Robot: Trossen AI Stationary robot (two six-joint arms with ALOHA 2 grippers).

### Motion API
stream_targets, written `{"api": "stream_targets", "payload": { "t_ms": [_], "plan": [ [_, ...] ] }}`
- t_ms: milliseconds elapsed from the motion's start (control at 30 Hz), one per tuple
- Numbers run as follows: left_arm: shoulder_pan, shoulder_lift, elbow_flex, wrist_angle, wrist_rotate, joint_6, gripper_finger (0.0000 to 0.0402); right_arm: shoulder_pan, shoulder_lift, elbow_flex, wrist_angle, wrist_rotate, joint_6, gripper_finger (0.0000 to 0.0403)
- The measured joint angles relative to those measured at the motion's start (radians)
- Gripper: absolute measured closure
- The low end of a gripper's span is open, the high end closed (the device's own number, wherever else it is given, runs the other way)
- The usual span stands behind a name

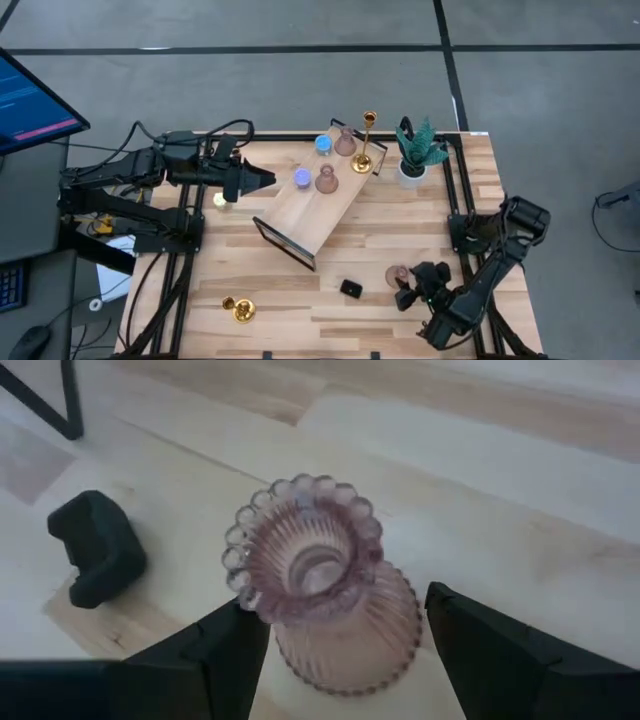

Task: Pick & Place candle stick holders
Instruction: Put the glass candle holder on the shelf

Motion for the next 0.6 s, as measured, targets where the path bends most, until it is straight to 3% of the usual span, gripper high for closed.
{"api": "stream_targets", "payload": {
  "t_ms": [233,533,600],
  "plan": [
    [0.000,0.000,0.000,0.001,-0.002,-0.002,0.0202,-0.038,-0.007,-0.069,0.153,0.059,-0.090,0.0157],
    [0.000,0.000,0.000,0.003,-0.027,-0.001,0.0202,-0.114,-0.012,-0.085,0.205,0.166,-0.238,0.0293],
    [0.000,0.000,0.000,0.003,-0.027,-0.001,0.0202,-0.121,-0.010,-0.085,0.211,0.180,-0.237,0.0301]
  ]
}}
